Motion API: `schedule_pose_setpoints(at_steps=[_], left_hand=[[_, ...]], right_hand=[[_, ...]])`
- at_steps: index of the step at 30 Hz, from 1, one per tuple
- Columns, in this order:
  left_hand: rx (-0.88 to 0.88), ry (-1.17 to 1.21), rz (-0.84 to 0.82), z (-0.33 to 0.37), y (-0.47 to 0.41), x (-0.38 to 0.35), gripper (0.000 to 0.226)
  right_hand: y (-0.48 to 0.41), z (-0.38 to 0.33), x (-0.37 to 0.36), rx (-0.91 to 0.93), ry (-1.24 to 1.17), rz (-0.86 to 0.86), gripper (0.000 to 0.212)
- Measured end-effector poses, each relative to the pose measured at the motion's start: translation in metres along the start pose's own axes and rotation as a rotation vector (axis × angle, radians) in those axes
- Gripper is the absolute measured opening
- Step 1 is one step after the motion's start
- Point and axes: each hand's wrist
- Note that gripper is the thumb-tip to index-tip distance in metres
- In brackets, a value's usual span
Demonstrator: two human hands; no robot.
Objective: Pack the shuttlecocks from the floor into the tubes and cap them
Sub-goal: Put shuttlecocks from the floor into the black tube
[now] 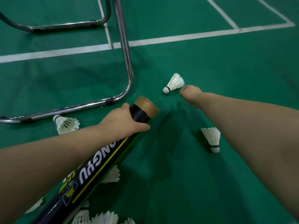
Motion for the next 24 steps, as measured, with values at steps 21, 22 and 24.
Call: schedule_pose_setpoints(at_steps=[21,22,24], left_hand=[[0.020,0.014,0.032,-0.009,0.012,-0.005,0.062],[0.025,0.007,0.036,-0.012,0.014,-0.004,0.062],[0.039,-0.015,0.047,-0.017,0.018,-0.002,0.063]], right_hand=[[-0.021,-0.011,-0.006,-0.049,-0.429,-0.011,0.042],[-0.019,-0.012,-0.005,-0.021,-0.444,0.032,0.037],[-0.014,-0.015,-0.003,0.058,-0.457,0.103,0.016]])
Point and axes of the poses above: each hand's wrist, its own y-axis away from the middle knuckle, its own x-axis out of the back of the hand, z = x × y, and after that the axes turned 1 degree about -z, right-handed
